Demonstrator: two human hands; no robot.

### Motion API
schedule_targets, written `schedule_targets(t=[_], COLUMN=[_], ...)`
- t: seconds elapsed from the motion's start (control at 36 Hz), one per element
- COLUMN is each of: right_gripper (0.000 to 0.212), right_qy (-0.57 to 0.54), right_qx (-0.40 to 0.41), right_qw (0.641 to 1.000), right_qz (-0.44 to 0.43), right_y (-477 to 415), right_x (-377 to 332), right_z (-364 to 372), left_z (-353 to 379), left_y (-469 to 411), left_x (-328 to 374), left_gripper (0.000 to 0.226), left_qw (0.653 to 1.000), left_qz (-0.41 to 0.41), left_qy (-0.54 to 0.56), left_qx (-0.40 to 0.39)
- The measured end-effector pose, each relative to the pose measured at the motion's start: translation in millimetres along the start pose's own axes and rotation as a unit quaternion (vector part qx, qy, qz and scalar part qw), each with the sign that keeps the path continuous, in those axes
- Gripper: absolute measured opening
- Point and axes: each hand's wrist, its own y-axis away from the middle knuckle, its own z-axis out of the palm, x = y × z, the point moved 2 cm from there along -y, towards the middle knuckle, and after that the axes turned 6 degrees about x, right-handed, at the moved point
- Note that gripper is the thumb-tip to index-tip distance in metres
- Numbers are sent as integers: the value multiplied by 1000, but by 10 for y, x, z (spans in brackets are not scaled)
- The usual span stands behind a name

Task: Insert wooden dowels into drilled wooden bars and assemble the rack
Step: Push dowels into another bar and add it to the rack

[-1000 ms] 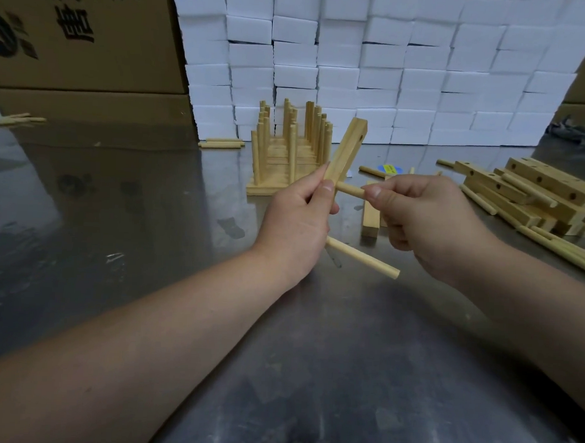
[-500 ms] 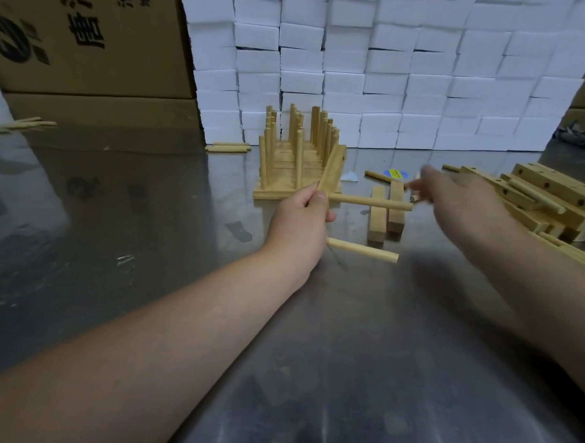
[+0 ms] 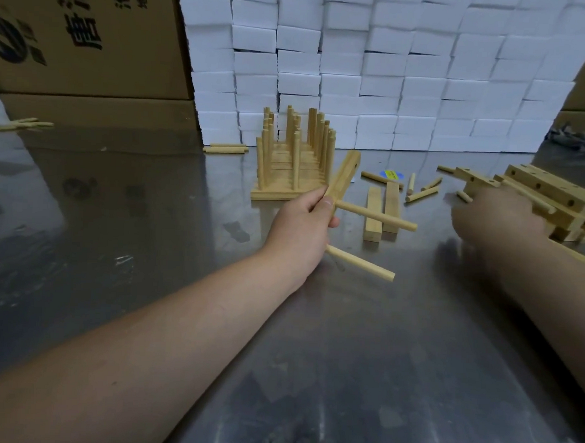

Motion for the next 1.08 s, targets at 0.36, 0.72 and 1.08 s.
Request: schedule_targets(t=[0.36, 0.72, 1.08], right_gripper=[41, 38, 45], right_qy=[-6, 8, -33], right_qx=[-8, -22, -23], right_qw=[1000, 1000, 994], right_qz=[-26, -20, -103], right_y=[-2, 0, 92], right_x=[-13, -6, -121], right_z=[32, 56, 73], left_z=[7, 5, 7], left_y=[2, -8, -14], left_x=[2, -18, -22], left_gripper=[23, 31, 31], left_qw=[1000, 1000, 1000], left_qz=[4, -1, 0], left_qy=[-8, -9, -17], left_qx=[-15, -17, -20])
